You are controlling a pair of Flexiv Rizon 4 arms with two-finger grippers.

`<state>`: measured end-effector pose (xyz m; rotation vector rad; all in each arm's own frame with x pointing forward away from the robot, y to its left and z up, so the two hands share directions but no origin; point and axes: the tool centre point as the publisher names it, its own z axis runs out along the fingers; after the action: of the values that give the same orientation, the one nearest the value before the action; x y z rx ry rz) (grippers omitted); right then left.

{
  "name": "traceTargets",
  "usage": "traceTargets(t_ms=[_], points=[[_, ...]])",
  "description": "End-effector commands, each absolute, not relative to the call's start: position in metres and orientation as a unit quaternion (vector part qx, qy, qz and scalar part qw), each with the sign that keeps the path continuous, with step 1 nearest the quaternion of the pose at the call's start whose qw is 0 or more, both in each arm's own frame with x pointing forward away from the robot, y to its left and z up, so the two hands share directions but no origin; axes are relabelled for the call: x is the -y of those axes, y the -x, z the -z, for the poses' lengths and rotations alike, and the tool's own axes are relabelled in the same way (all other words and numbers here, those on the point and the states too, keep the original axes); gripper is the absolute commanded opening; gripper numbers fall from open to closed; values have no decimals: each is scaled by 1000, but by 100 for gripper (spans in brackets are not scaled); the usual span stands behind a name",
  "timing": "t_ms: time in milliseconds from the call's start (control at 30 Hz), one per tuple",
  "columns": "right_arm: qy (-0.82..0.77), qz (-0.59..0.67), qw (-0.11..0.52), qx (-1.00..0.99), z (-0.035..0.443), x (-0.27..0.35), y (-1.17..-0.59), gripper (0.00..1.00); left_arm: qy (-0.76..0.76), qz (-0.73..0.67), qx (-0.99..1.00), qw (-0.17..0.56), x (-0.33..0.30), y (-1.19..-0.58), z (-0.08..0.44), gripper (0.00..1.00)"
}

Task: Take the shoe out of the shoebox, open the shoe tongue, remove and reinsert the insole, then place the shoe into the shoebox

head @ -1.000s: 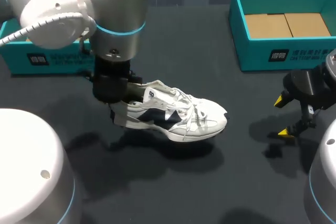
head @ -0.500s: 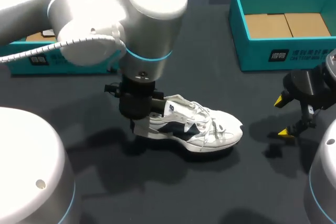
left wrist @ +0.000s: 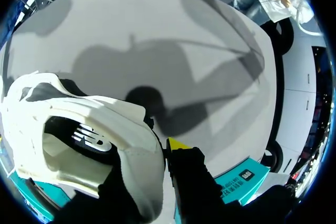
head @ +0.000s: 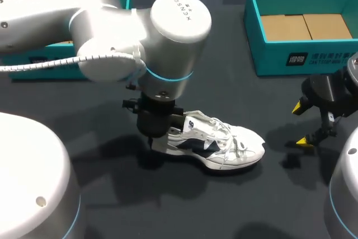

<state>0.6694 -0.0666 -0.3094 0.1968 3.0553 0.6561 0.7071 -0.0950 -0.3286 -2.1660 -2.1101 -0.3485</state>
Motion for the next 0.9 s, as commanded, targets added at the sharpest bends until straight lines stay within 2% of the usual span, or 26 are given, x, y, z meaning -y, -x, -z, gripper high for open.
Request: traceTargets(t_ms=[33,900], points=[[-63,-209,6,-976,309,67,-668,100,709,119,693,52,107,-709,336,0],[-63,-209,6,-976,309,67,-668,100,694,128,705,70,116,-716,372,0]])
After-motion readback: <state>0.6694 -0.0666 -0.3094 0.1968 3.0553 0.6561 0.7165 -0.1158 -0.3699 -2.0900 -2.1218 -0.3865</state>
